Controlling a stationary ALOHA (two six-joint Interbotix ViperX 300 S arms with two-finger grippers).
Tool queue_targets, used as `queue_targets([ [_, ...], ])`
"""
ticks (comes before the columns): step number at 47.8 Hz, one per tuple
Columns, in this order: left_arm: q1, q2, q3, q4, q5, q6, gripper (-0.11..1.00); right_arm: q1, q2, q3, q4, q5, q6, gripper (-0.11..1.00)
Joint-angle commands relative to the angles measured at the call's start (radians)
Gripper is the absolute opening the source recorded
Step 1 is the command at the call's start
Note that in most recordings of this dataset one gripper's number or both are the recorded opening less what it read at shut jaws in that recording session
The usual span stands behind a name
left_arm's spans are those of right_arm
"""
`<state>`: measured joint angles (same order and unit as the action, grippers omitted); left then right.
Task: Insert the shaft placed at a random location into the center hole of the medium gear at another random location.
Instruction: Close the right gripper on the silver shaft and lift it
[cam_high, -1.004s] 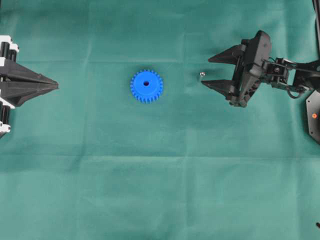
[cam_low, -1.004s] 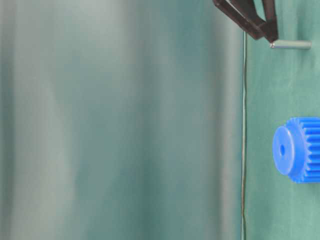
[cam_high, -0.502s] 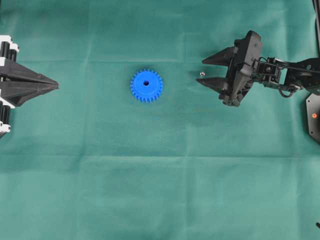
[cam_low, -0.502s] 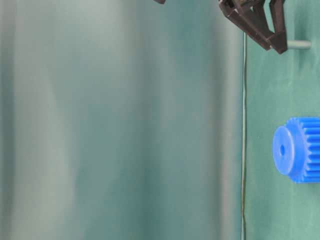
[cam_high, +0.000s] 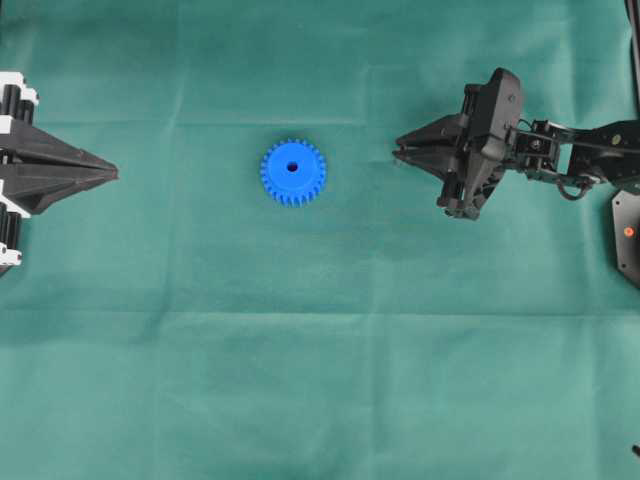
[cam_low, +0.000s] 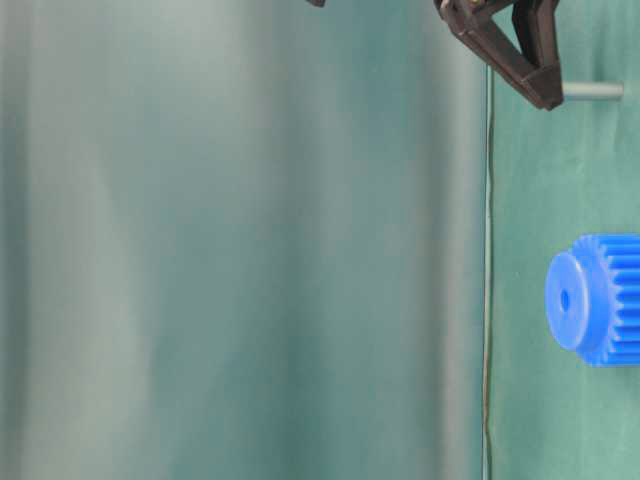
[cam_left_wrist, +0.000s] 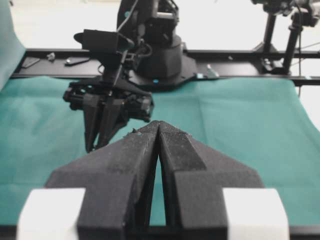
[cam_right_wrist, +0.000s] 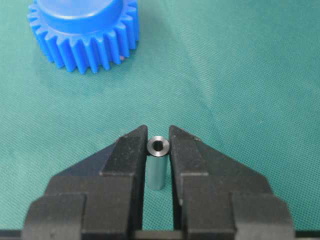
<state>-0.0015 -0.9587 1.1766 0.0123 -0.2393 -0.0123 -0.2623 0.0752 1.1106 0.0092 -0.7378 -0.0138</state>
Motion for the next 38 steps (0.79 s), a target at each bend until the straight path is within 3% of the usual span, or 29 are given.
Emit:
queue_targets([
  [1, 0.000, 0.009, -0.012, 0.002, -0.005, -0.002, 0.00, 0.003, -0.031, -0.018, -0.002, 0.020, 0.006, 0.14],
  [21, -0.002, 0.009, -0.012, 0.002, -0.005, -0.002, 0.00, 0.003, -0.278, -0.046, -0.003, 0.259, -0.003, 0.14],
  [38, 0.000, 0.009, -0.012, 0.002, -0.005, -0.002, 0.00, 0.003, -0.295, -0.048, -0.003, 0.281, -0.005, 0.14],
])
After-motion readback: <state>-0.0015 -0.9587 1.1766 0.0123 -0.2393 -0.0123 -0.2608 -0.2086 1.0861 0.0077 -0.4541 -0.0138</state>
